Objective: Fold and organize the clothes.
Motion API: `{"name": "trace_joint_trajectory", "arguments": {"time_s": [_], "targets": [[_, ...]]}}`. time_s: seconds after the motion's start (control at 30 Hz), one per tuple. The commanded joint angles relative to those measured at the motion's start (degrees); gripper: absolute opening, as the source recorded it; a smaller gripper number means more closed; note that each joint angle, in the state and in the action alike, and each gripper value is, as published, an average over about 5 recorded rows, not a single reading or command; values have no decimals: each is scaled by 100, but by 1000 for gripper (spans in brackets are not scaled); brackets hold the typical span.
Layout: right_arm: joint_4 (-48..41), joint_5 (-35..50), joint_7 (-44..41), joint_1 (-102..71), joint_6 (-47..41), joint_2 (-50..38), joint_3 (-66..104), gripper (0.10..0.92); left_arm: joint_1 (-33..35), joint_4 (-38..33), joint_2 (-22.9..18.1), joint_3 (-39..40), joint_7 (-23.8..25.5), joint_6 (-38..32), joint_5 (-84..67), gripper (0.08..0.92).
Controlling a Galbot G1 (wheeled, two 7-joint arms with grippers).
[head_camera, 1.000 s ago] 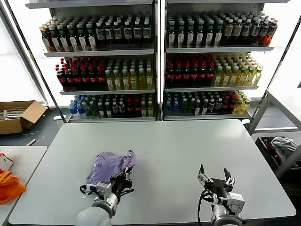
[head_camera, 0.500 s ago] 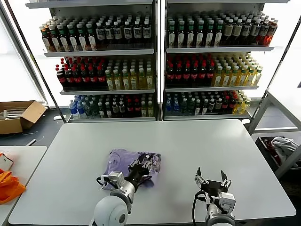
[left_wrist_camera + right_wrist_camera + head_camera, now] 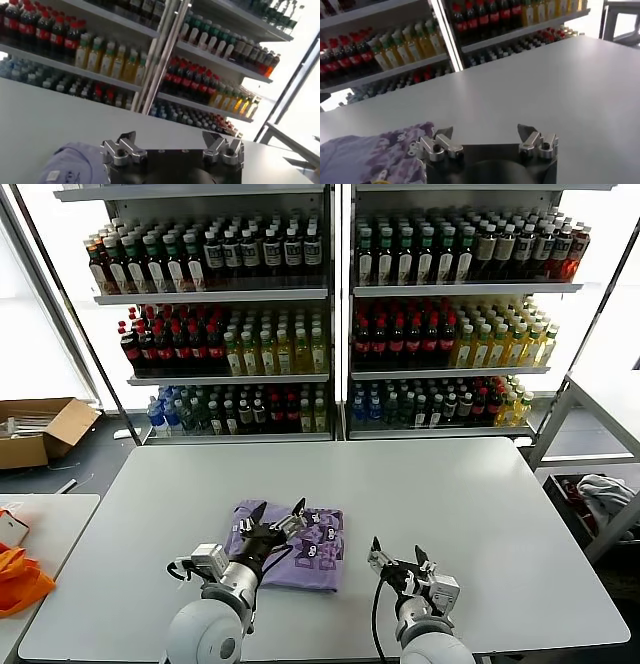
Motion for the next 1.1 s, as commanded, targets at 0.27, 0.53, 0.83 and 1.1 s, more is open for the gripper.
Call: {"name": "trace_joint_trajectory", "arguments": {"time_s": [0.27, 0.53, 0.83, 1.1], "targets": [[-1417, 1117, 388, 1103, -16, 282, -849, 783, 700, -426, 221, -904, -133, 84, 567, 823], [-1549, 888, 276, 1098, -11, 309, -928, 774, 725, -386, 213, -946, -130, 88, 574, 823], [-1288, 659, 345, 1216, -15, -5, -1044, 558, 617, -469, 128, -986, -70, 102, 572, 823], [-932, 282, 299, 989, -14, -162, -928, 324, 729, -704, 233, -1324, -46, 147, 430, 822]]}}
